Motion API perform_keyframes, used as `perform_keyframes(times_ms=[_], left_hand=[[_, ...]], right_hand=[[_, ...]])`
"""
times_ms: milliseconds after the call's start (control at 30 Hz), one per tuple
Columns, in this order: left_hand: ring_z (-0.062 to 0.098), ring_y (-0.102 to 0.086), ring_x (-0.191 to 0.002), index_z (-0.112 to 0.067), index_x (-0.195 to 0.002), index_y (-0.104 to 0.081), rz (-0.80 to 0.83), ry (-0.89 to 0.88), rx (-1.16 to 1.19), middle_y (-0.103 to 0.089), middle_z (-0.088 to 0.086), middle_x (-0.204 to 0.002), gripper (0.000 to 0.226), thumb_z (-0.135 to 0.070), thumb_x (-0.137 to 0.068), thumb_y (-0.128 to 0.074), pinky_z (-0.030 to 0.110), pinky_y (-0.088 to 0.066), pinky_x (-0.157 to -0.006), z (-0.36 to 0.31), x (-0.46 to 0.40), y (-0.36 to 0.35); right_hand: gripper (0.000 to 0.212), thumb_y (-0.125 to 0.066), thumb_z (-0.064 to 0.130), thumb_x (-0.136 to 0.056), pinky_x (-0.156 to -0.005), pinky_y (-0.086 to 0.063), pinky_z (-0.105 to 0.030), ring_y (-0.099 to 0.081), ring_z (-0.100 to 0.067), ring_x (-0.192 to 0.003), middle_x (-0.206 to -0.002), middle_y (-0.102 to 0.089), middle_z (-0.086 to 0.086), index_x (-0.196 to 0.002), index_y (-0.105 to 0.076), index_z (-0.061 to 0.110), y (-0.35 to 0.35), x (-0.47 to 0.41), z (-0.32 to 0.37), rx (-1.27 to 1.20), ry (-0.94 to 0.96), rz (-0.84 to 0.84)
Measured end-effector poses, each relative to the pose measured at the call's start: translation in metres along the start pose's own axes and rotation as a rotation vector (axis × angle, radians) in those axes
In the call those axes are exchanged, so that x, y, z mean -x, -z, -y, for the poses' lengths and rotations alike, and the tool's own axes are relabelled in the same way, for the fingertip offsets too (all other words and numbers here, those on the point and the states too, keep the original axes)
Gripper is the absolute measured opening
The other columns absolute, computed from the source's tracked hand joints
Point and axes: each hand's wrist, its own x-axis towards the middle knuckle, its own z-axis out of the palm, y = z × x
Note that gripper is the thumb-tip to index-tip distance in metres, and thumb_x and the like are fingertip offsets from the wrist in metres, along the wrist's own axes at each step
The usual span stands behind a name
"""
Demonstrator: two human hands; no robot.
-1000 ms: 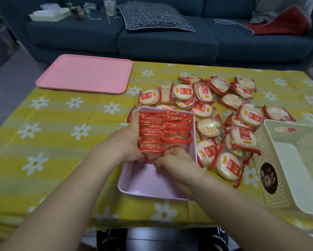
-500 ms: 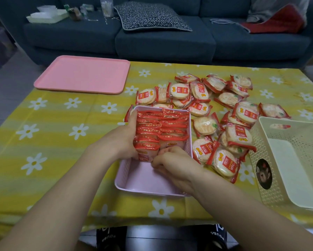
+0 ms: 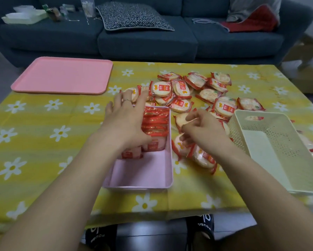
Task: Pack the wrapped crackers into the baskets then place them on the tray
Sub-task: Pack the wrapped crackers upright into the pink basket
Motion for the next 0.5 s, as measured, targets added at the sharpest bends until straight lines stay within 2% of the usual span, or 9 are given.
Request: perform_keyframes(times_ms=[67, 100, 200, 267, 367, 500], left_hand=[[0.031, -0.012, -0.151, -0.03, -0.16, -0.01, -0.05, -0.104, 0.145, -0.014, 0.008, -0.164, 0.113, -0.052, -0.072, -0.079, 0.047, -0.019, -0.122, -0.021, -0.004, -0.002], [0.029, -0.016, -0.149, -0.027, -0.159, -0.016, -0.043, -0.157, 0.233, -0.019, 0.007, -0.162, 0.107, -0.049, -0.075, -0.078, 0.044, -0.021, -0.122, -0.033, -0.007, -0.005], [0.028, -0.028, -0.144, -0.016, -0.154, -0.031, 0.055, -0.258, 0.382, -0.033, 0.009, -0.153, 0.091, -0.043, -0.079, -0.076, 0.036, -0.029, -0.117, -0.072, -0.013, -0.019], [0.026, -0.038, -0.137, -0.012, -0.147, -0.035, 0.158, -0.242, 0.435, -0.037, 0.01, -0.147, 0.087, -0.041, -0.077, -0.078, 0.034, -0.037, -0.11, -0.096, -0.016, -0.031], [0.03, -0.04, -0.136, -0.011, -0.148, -0.027, 0.341, -0.149, 0.439, -0.033, 0.012, -0.148, 0.102, -0.049, -0.072, -0.082, 0.036, -0.041, -0.107, -0.124, -0.022, -0.052], [0.039, -0.01, -0.152, -0.014, -0.159, 0.002, 0.492, -0.007, 0.293, -0.006, 0.022, -0.164, 0.135, -0.064, -0.066, -0.082, 0.045, -0.026, -0.121, -0.136, -0.027, -0.076]], right_hand=[[0.02, -0.059, 0.01, -0.087, -0.071, -0.053, -0.038, -0.065, -0.025, -0.08, -0.088, -0.069, -0.005, -0.105, -0.055, 0.014, 0.021, -0.013, -0.025, 0.33, 0.124, -0.178], [0.022, -0.061, 0.014, -0.087, -0.076, -0.051, -0.039, -0.063, -0.027, -0.088, -0.097, -0.067, -0.005, -0.108, -0.056, 0.015, 0.028, -0.017, -0.037, 0.442, 0.161, -0.217], [0.038, -0.057, 0.016, -0.091, -0.091, -0.043, -0.038, -0.055, -0.034, -0.113, -0.126, -0.057, -0.016, -0.128, -0.055, 0.011, 0.039, -0.027, -0.062, 0.581, 0.203, -0.232], [0.04, -0.05, 0.015, -0.096, -0.102, -0.038, -0.041, -0.048, -0.038, -0.123, -0.135, -0.052, -0.021, -0.135, -0.052, 0.009, 0.04, -0.034, -0.071, 0.593, 0.21, -0.239], [0.043, -0.046, 0.019, -0.1, -0.11, -0.031, -0.047, -0.042, -0.043, -0.128, -0.139, -0.048, -0.027, -0.142, -0.048, 0.008, 0.04, -0.048, -0.078, 0.618, 0.16, -0.252], [0.049, -0.034, 0.028, -0.106, -0.119, -0.02, -0.04, -0.028, -0.037, -0.145, -0.156, -0.033, -0.021, -0.154, -0.033, 0.013, 0.048, -0.056, -0.082, 0.592, -0.007, -0.053]])
